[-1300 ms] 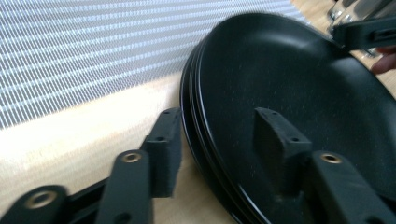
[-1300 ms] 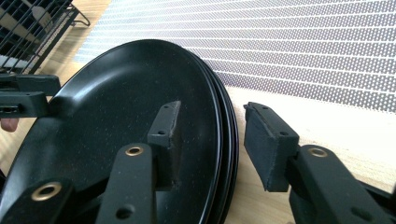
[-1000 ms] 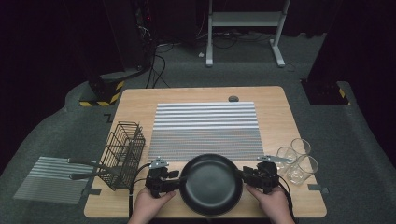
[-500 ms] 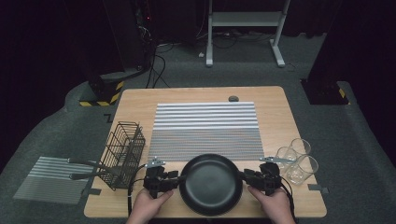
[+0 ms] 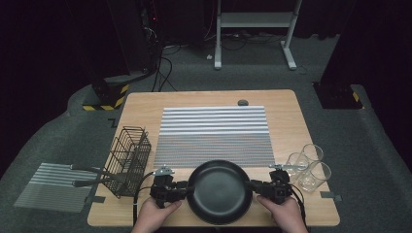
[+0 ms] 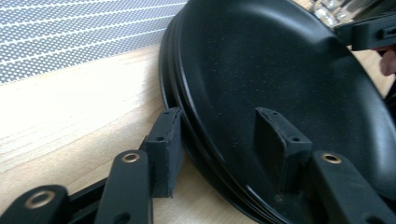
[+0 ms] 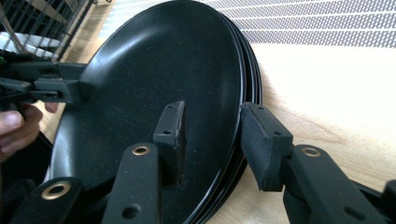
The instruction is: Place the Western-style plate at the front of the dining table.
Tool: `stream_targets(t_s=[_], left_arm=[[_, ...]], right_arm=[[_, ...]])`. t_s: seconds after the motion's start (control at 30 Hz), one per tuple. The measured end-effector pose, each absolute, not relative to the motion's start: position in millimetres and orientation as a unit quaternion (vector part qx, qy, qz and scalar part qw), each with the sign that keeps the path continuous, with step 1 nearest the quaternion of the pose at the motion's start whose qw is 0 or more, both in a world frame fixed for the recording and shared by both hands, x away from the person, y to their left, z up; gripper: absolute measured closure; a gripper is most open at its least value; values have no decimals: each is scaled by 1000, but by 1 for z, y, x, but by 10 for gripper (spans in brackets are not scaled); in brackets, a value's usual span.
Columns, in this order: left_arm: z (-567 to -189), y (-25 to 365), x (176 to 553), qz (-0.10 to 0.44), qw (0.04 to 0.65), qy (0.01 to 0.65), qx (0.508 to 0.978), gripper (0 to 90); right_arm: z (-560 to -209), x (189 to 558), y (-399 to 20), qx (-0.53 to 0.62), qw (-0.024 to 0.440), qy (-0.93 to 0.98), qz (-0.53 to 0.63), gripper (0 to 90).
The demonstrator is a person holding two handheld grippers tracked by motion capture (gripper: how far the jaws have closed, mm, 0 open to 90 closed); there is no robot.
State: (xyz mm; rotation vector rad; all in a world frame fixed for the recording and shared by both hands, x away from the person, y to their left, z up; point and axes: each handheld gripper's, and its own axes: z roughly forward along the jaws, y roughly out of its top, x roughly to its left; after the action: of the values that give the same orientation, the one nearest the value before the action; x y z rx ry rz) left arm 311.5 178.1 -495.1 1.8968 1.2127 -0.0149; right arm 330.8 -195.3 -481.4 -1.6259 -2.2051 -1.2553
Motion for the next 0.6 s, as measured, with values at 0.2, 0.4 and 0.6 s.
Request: stream_targets(t_s=[0.2,0.4,0.6], left_arm=[[-494,179,311,-11,430,484,762,554],[-495,179,311,-7,429,483,763,578],[-495,180,310,-7,428,488,761,584]], right_arm=[[-481,331,-196,-546,77,-720,-421,591],[-481,332,-196,-546,86,-721,-418,578],[-481,332,-194,-552,90,-715,-419,540]])
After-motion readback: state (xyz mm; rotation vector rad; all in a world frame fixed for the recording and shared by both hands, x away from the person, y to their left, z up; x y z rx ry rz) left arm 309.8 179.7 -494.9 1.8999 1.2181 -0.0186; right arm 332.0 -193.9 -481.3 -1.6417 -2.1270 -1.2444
